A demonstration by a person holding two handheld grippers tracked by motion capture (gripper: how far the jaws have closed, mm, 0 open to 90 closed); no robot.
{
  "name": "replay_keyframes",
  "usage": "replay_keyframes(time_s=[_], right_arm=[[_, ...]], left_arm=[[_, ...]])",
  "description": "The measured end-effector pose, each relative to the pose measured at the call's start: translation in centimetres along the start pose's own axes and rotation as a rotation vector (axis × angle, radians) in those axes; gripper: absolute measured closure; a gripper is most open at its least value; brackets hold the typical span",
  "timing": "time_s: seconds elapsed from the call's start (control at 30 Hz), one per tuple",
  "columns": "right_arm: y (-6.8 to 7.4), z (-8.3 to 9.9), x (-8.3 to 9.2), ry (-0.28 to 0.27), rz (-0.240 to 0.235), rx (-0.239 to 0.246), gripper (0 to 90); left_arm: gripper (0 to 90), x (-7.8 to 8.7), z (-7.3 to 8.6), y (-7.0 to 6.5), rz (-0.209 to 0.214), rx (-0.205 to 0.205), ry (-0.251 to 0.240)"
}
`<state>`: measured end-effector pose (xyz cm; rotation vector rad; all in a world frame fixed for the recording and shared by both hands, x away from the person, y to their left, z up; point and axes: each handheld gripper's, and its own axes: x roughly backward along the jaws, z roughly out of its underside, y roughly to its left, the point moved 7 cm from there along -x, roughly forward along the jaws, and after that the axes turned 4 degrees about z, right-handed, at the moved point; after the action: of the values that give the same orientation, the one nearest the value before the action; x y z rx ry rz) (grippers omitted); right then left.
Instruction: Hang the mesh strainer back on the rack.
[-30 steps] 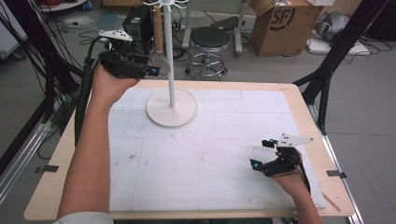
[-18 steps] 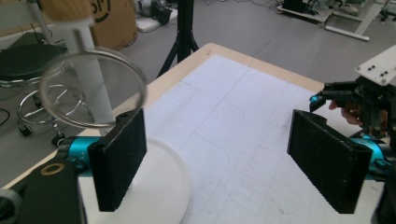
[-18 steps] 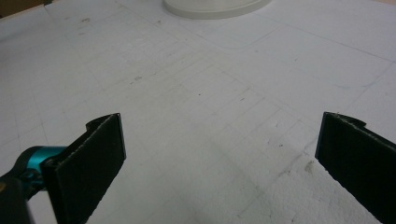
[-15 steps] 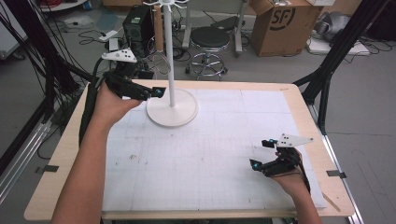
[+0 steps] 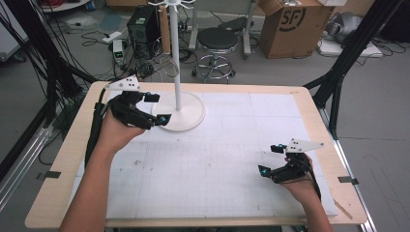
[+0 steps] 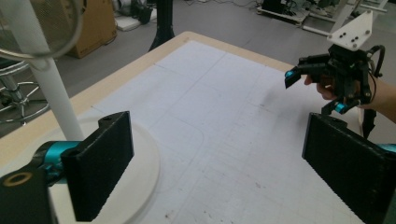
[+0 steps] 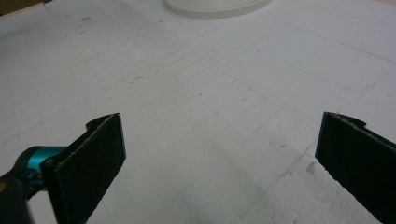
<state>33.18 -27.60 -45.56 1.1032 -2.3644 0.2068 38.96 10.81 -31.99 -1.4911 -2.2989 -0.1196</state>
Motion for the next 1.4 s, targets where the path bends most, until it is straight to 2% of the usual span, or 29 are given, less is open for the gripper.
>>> replay_keyframes(time_s=[0.2, 0.5, 0.67, 0.97, 1.23, 1.4], right_arm=[[0.0, 0.0, -0.1, 0.005, 0.000, 0.004, 0.5], [0.2, 0.1, -0.2, 0.012, 0.002, 0.006, 0.5], [0.2, 0.1, -0.3, 0.013, 0.001, 0.009, 0.5], [0.1, 0.0, -0.3, 0.011, 0.005, 0.012, 0.5], [0.1, 0.0, -0.4, 0.013, -0.003, 0.005, 0.5], [0.0, 0.0, -0.3, 0.010, 0.001, 0.018, 0.5]], left_arm=[[6.1, -0.1, 2.2, -0.5, 0.002, 0.018, -0.004], [3.0, 0.0, 4.1, -1.9, 0.013, 0.006, -0.011], [3.0, -0.2, 5.0, -2.2, 0.006, 0.006, 0.002], [2.9, 0.0, 6.2, -3.4, -0.004, -0.005, -0.009], [1.7, 0.0, 8.2, -4.3, -0.009, -0.001, 0.003], [1.6, -0.4, 9.2, -4.5, -0.017, 0.004, 0.038]])
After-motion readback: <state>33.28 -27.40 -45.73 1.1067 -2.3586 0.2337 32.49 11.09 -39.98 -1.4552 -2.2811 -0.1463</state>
